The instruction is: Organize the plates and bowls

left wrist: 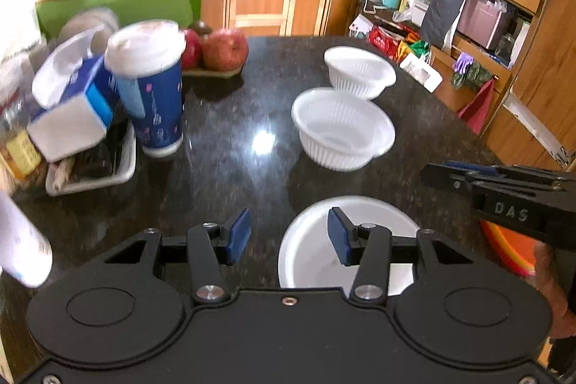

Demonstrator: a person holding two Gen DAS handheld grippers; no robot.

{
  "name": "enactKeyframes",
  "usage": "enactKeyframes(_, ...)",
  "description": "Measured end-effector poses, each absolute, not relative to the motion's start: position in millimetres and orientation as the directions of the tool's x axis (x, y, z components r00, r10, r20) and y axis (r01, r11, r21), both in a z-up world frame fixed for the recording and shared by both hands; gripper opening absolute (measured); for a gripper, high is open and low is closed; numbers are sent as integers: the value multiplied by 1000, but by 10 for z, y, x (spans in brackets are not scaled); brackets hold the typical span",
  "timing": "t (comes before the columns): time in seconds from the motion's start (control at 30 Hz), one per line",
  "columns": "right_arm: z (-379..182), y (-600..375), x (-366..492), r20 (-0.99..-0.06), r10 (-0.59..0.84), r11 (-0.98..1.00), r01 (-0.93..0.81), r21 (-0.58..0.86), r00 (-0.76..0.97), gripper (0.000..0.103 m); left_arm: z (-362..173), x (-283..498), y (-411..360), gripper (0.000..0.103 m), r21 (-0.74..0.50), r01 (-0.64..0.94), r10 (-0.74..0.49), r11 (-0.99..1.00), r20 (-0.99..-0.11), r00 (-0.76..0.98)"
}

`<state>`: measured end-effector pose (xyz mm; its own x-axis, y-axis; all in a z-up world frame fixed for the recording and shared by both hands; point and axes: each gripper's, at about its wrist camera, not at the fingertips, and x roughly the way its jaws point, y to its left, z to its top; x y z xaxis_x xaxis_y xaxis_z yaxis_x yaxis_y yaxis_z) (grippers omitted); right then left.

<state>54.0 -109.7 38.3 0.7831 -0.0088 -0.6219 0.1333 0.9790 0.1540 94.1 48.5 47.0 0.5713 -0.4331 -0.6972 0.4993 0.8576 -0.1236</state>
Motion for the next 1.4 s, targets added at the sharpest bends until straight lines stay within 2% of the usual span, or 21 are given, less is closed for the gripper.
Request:
enactKeyframes(0.17,543,-1332,664,-599,-10,980,128,155,801,35,576,1032,321,55,-69,486,-400,871,-673,622)
enactKeyframes(0.3,643,-1539,790,-587,-14,977,137,166,810,50,624,1147,214,56,-72,480,-397,874,-676,621)
enactKeyframes(0.53,724,-1749,1016,-568,-36,986,122,113,822,60,630,1347,-71,59,-12,410,-304,912,-691,656)
enactKeyframes(0.83,609,-1914,1312,-572,-52,994,96,47,819,60,486,1638,-321,60,56,331,-180,942,-748,638)
enactKeyframes(1.13,473,-2095,1628,-691,21,996,42,75,723,59,382,1937,-418,60,39,319,-164,947,-796,583)
enactKeyframes(1.37,260,-2109,1887,-731,88,993,0,120,676,56,283,2132,-492,56,2,366,-199,931,-836,511)
enactKeyframes(1.4,233,-2106,1912,-739,95,992,-1,126,667,53,270,2148,-498,56,1,367,-200,930,-838,508)
